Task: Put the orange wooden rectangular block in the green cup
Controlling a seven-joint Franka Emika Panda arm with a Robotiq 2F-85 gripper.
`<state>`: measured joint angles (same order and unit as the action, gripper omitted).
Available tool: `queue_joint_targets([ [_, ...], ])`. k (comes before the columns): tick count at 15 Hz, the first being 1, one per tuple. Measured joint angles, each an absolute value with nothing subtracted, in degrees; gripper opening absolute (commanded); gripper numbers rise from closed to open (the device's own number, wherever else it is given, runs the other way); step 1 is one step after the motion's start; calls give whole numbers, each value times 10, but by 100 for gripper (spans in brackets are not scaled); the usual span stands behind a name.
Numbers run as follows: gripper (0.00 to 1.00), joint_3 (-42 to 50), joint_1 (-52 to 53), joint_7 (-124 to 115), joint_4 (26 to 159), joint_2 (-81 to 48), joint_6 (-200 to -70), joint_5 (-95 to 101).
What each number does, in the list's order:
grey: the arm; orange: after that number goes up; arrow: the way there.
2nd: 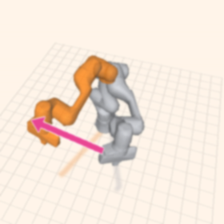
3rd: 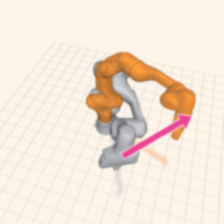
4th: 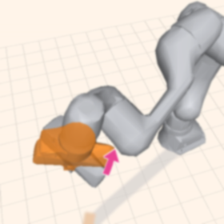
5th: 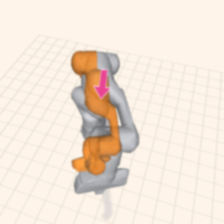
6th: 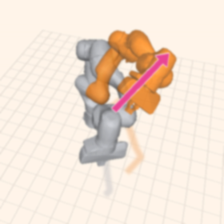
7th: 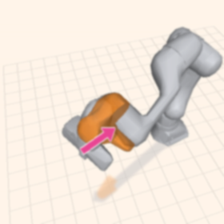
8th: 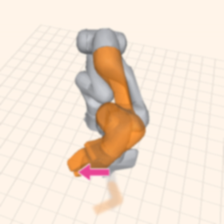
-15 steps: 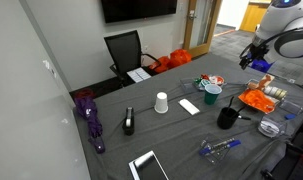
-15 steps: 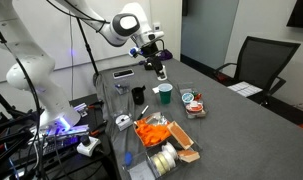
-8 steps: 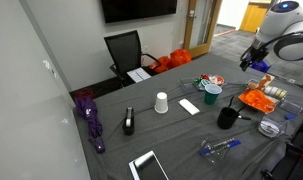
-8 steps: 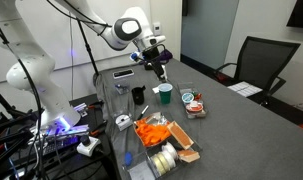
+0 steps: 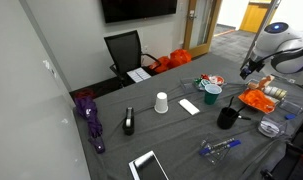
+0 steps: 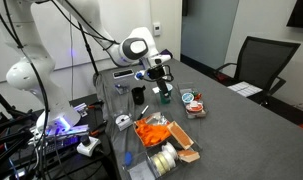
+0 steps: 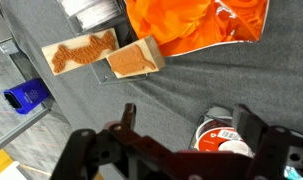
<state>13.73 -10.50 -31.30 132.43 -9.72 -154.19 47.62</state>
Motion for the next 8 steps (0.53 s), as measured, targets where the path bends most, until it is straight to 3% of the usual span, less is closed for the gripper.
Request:
queue_joint_targets([
  [8, 100, 176, -100, -375, 1287, -164, -1564, 546],
])
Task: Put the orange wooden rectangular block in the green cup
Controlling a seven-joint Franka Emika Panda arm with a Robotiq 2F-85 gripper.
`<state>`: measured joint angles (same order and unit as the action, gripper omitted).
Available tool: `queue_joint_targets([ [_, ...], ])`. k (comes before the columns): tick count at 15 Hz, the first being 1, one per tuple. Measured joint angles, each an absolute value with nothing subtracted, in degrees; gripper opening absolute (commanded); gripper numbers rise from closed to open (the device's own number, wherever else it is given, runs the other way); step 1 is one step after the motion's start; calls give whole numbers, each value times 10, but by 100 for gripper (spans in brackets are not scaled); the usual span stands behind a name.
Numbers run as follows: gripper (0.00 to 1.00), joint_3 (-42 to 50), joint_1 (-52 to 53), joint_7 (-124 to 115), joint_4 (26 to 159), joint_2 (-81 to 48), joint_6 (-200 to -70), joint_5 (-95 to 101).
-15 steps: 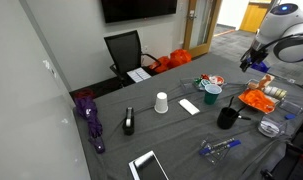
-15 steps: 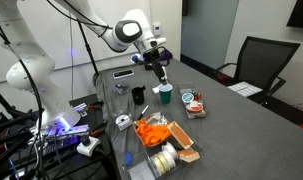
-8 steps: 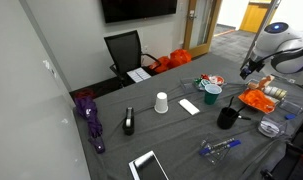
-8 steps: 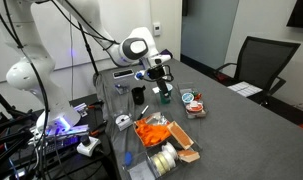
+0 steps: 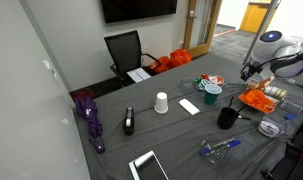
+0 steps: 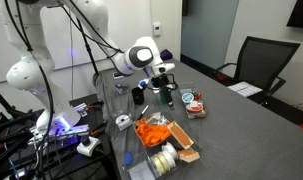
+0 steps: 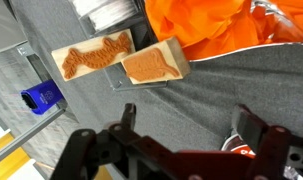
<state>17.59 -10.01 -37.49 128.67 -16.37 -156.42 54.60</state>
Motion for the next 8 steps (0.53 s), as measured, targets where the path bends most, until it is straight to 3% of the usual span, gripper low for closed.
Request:
queue_joint_targets([
  [8, 100, 195, -104, -375, 1267, -213, -1589, 580],
])
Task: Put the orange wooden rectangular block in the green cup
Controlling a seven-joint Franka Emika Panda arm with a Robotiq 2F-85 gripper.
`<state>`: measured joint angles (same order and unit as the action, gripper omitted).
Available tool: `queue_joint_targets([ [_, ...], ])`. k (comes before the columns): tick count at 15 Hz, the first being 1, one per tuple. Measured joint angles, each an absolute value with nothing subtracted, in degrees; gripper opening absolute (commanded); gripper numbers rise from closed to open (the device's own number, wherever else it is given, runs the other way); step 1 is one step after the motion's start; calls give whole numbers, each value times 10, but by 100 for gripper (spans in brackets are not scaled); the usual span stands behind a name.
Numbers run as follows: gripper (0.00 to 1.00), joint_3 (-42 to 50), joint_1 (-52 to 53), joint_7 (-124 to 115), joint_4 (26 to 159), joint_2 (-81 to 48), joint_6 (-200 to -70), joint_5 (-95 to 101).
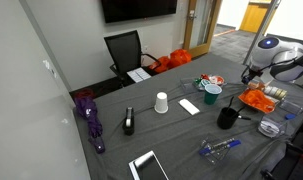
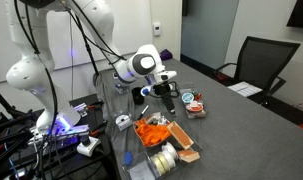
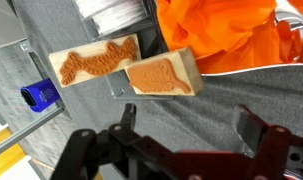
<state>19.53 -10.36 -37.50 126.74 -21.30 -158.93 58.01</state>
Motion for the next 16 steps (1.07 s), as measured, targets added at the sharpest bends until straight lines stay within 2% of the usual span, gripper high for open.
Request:
queue_joint_targets([
  [16, 100, 229, -105, -358, 1245, -276, -1612, 669],
])
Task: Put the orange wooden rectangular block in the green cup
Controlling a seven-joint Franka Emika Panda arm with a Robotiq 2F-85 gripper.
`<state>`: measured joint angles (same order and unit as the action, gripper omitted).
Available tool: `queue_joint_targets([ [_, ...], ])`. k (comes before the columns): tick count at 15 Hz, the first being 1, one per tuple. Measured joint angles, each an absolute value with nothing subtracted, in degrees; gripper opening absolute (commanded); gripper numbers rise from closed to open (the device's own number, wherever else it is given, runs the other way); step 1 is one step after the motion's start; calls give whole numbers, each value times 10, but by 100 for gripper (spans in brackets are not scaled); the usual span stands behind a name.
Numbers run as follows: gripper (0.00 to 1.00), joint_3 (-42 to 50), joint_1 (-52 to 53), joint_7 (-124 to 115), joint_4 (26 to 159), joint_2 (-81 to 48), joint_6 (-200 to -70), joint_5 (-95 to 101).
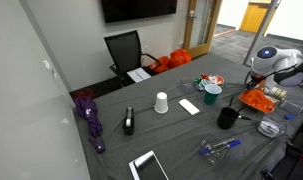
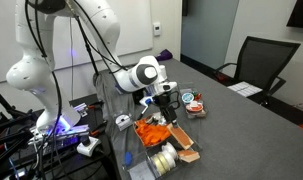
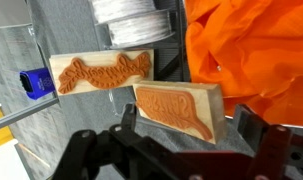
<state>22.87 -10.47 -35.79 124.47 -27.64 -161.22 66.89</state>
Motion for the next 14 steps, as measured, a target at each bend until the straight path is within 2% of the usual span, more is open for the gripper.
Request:
queue_joint_targets([
  [4, 100, 229, -105, -358, 1240, -292, -1629, 669],
  [5, 97, 229, -105, -358, 1240, -295, -1633, 669],
  [6, 74, 229, -105, -359, 1238, -297, -1635, 672],
  [8, 70, 233, -104, -369, 1231, -303, -1642, 688],
  [14, 28, 243, -103, -414, 1212, -310, -1645, 743],
])
